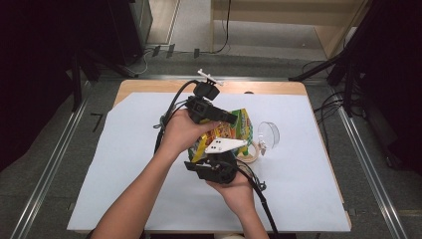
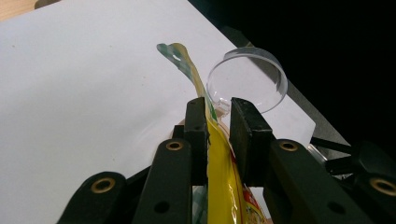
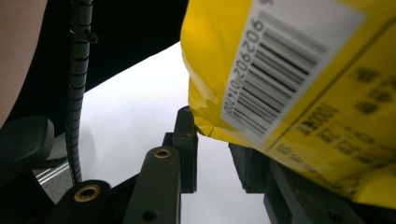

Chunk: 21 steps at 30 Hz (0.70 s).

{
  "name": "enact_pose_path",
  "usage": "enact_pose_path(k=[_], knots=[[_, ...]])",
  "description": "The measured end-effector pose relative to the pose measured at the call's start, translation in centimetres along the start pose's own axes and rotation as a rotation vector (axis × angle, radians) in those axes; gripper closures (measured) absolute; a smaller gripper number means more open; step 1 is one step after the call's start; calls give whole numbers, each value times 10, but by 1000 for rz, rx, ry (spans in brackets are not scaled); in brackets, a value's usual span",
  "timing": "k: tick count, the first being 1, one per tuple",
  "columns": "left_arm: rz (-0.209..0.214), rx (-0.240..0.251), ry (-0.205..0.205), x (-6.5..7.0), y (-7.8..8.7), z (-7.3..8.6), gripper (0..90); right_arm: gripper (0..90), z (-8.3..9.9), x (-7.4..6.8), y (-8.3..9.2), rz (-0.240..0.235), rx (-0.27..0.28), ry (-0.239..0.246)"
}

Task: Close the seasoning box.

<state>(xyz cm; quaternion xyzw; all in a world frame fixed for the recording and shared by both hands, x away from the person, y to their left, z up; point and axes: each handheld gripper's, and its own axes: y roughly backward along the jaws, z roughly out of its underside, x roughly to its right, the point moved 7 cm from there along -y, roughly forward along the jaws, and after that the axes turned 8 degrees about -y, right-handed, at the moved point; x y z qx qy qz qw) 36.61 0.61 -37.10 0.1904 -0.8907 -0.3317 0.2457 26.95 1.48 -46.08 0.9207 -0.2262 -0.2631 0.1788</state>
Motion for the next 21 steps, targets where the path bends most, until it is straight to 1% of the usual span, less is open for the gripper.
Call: enact_pose_path(k=[3, 12, 21], knots=[[2, -7, 0, 0, 0, 1, 771, 743, 0, -1, 0, -7, -2, -2], [2, -10, -3, 0, 0, 1, 771, 743, 1, -1, -1, -6, -2, -3], [4, -5, 4, 0, 1, 2, 770, 743, 0, -2, -2, -6, -3, 1]])
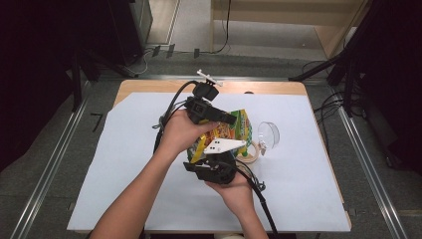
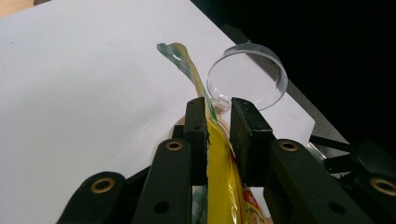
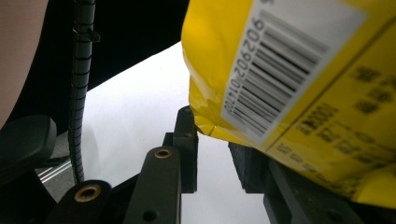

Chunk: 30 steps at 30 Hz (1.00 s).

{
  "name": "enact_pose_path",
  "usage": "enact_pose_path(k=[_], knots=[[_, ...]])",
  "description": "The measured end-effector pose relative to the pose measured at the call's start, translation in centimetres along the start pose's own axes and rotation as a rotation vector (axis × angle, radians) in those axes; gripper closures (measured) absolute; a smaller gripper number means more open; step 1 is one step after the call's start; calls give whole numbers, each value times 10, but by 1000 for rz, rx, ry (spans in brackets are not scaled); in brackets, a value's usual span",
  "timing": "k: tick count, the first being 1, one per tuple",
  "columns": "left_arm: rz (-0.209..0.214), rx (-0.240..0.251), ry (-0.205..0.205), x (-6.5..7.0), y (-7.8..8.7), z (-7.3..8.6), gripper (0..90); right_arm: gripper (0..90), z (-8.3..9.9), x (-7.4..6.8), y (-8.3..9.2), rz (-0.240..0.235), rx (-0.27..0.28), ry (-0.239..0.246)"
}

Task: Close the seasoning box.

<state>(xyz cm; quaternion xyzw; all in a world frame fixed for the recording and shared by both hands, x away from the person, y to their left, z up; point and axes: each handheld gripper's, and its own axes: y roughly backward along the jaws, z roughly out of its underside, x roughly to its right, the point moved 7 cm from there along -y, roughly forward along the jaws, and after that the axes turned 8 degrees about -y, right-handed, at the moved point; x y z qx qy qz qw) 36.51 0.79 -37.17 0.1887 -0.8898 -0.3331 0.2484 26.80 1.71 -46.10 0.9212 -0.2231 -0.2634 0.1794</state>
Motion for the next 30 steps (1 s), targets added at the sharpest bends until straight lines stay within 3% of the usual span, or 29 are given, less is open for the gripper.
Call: enact_pose_path(k=[30], knots=[[3, -11, -2, 0, 4, 1, 769, 748, -2, -5, -3, 7, 17, 8]])
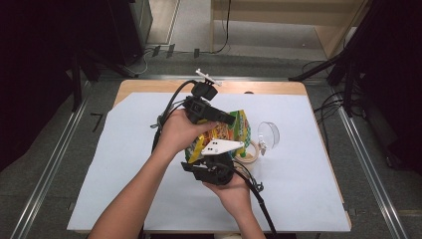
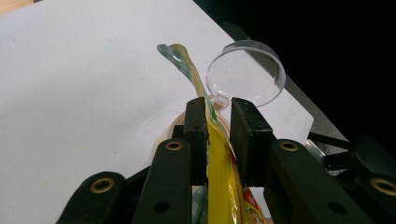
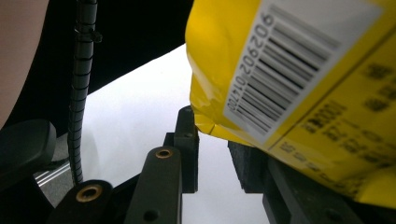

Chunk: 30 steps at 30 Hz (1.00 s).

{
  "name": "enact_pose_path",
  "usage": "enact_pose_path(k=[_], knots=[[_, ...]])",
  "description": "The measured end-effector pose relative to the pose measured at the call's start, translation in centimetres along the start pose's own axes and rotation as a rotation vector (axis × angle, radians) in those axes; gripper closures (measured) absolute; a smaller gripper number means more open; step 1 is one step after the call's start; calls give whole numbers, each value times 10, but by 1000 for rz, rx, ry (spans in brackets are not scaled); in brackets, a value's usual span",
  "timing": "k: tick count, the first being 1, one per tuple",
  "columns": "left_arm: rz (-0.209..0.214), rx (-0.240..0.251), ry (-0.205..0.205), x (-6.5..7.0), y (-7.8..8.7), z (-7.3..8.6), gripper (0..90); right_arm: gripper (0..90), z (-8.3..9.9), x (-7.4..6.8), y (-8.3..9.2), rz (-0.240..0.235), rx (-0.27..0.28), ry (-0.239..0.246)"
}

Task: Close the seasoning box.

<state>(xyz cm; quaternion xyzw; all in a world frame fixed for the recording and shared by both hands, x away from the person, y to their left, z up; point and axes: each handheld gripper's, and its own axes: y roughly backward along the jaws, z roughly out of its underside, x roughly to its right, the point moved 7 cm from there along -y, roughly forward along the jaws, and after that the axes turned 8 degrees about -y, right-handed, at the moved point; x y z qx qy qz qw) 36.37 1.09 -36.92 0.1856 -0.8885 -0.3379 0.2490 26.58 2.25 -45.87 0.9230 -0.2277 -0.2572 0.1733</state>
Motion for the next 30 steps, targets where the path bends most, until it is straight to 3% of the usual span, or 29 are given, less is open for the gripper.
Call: enact_pose_path(k=[30], knots=[[-8, 13, 3, -3, 4, 2, 769, 748, -1, -2, -4, -1, 2, 6]])
